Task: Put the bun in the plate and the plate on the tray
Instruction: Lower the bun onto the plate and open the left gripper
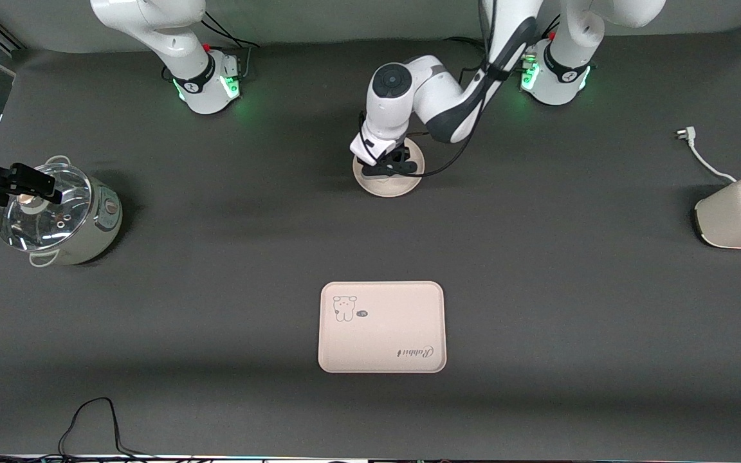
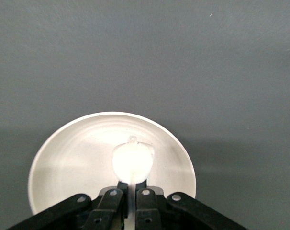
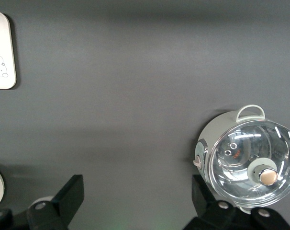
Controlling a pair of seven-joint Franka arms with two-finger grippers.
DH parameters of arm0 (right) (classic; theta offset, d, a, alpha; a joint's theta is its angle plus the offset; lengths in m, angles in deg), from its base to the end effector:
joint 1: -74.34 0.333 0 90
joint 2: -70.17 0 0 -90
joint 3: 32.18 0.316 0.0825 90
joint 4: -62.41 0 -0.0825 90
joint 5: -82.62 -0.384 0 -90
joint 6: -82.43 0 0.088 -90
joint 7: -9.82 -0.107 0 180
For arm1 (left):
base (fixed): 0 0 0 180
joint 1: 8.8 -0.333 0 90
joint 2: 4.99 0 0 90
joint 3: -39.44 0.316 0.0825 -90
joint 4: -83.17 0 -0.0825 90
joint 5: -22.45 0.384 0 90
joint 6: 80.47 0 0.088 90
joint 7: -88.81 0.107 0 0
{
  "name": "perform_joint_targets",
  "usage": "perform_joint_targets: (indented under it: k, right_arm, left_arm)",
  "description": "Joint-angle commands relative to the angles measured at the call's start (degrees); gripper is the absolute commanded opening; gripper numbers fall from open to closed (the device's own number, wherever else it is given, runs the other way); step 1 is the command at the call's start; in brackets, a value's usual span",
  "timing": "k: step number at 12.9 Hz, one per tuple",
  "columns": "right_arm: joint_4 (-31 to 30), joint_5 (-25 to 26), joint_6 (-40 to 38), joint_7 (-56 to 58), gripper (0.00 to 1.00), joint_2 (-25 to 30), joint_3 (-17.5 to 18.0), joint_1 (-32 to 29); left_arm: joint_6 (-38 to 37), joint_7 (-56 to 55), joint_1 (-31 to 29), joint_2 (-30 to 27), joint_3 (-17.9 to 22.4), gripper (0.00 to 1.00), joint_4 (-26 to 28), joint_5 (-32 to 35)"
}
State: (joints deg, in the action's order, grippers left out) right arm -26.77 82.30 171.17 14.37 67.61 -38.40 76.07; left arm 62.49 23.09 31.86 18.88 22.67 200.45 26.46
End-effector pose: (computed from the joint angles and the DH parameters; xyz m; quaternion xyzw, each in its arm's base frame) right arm 0.5635 -0.0423 0.6045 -0.9997 -0.0005 0.0259 0.0024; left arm 0.3269 -0.5047 0.2473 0.9973 0.0581 -0.0198 0.0399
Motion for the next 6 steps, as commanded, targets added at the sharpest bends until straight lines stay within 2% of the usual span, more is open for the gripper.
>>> perform_joint_targets:
  k: [1,2,3,4,6]
  right_arm:
    - [0.15,-0.38,0.21,-0.33,1.00,0.01,-0.28,0.29]
    - [0.15,-0.38,0.21,-0.33,1.00,0.01,-0.28,0.29]
    - [0.15,-0.38,0.21,-0.33,1.00,0.01,-0.28,0.29]
    - [0.15,-0.38,0.21,-0.33,1.00,0.01,-0.28,0.29]
    - [0.15,-0.38,0.21,-0.24,1.00,0.01,-0.28,0.29]
  left_arm:
    - [0.83,-2.22,0.92,1.62,1.04,0.33,-0.48,2.23]
    - [0.83,-2.22,1.18,2.15,1.04,0.61,-0.48,2.32]
    - [0.83,-2.40,1.36,2.41,1.13,0.96,-0.39,2.40]
    - [0.74,-3.44,1.36,2.59,1.13,1.00,-0.39,2.67]
    - [0.04,-4.33,1.62,2.77,1.13,1.00,-0.13,2.76]
